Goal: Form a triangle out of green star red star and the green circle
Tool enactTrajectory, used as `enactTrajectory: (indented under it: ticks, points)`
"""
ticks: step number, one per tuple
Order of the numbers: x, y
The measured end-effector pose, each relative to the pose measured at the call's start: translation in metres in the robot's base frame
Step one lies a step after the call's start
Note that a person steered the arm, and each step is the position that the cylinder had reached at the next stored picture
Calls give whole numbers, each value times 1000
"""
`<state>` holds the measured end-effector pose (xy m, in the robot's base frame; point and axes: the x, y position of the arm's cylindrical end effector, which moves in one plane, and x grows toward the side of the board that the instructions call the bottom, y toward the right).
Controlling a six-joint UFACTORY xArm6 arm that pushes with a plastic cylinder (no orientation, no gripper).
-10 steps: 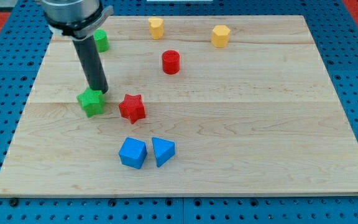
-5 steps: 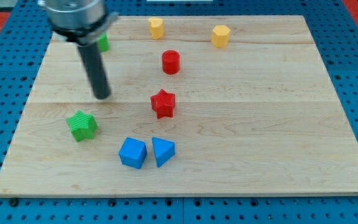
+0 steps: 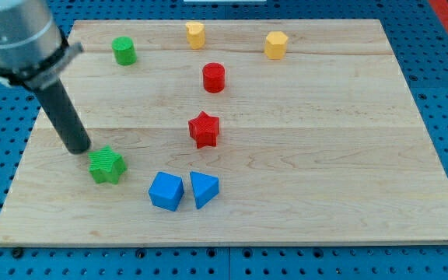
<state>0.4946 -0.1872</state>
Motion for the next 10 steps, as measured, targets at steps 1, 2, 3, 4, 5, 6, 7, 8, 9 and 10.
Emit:
enactTrajectory:
  ticks: [1,2,3,4,5,6,7,8,9,10]
  points:
    - [16,75]
    - [-30,47]
    - [-104,-28]
    - [-193,-55]
    - [-240,-34]
    - [-210,34]
    - [-135,54]
    - [-186,38]
    - [-185,105]
    - [-118,92]
